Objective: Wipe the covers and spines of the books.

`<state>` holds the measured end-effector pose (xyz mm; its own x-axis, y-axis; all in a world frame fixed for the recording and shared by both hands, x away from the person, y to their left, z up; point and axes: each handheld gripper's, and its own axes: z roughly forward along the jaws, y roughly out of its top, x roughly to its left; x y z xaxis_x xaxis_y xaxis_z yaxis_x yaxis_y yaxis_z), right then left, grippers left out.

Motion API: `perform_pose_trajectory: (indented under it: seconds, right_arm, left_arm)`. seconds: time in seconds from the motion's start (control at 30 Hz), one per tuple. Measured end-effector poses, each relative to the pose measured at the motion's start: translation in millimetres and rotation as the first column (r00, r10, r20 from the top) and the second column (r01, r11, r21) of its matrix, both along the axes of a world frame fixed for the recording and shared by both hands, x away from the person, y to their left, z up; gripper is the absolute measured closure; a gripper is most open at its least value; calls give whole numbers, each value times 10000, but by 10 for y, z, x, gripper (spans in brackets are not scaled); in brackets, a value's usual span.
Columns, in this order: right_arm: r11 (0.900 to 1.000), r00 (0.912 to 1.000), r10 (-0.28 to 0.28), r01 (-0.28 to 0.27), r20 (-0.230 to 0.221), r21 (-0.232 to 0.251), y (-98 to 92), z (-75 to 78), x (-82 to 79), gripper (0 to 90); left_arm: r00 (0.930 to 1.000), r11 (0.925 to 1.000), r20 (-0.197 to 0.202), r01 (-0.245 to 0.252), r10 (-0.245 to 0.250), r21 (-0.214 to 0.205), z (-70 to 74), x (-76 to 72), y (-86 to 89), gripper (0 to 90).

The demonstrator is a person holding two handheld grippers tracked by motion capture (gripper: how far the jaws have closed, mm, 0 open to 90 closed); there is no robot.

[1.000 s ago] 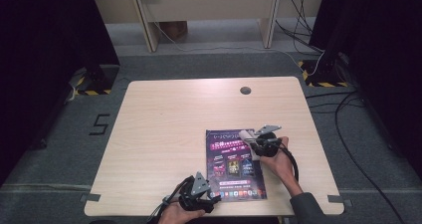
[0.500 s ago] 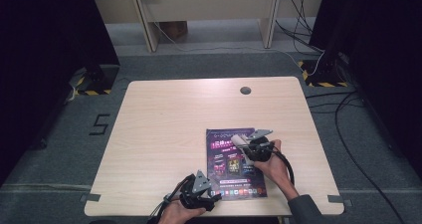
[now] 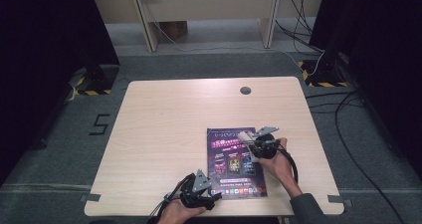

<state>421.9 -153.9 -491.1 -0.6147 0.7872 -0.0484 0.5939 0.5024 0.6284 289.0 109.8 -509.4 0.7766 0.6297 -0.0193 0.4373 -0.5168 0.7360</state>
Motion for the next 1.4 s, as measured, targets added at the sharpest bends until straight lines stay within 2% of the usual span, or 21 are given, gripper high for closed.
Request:
perform_pose_trajectory:
  seconds: [0.07,0.27,0.37,0.8,1.07,1.13,1.23,1.4]
  right_arm:
    - [9999,9999,137,-136,58,-57,48,-3,-27,766]
    - [9956,9964,839,-833,-124,429,250,-21,-87,755]
    - [9922,9929,1186,-1185,-19,384,382,-29,-113,755]
    - [9783,9801,1984,-1976,-81,618,809,-46,-168,747]
    - [9605,9623,2715,-2698,-164,687,994,-48,-272,743]
    - [9599,9614,2747,-2732,-160,635,1006,-45,-283,743]
    - [9578,9598,2798,-2776,-212,748,988,-46,-266,745]
    - [9686,9705,2403,-2386,-182,700,898,-43,-203,740]
  left_arm:
    - [10000,10000,-34,1,-1,9,1,2,2,346]
    - [10000,10000,78,-32,32,11,-3,-8,1,346]
    - [10000,10000,57,-30,30,-33,-5,-9,4,346]
    - [10000,10000,41,-63,63,-51,-9,-6,9,343]
    - [10000,9999,-11,-90,90,-141,-13,0,14,340]
    - [9999,9998,-108,-111,109,-190,-13,8,21,331]
    - [9999,9997,-26,-154,154,-168,-10,5,20,314]
    - [9996,9995,-181,-233,229,-212,0,-23,22,248]
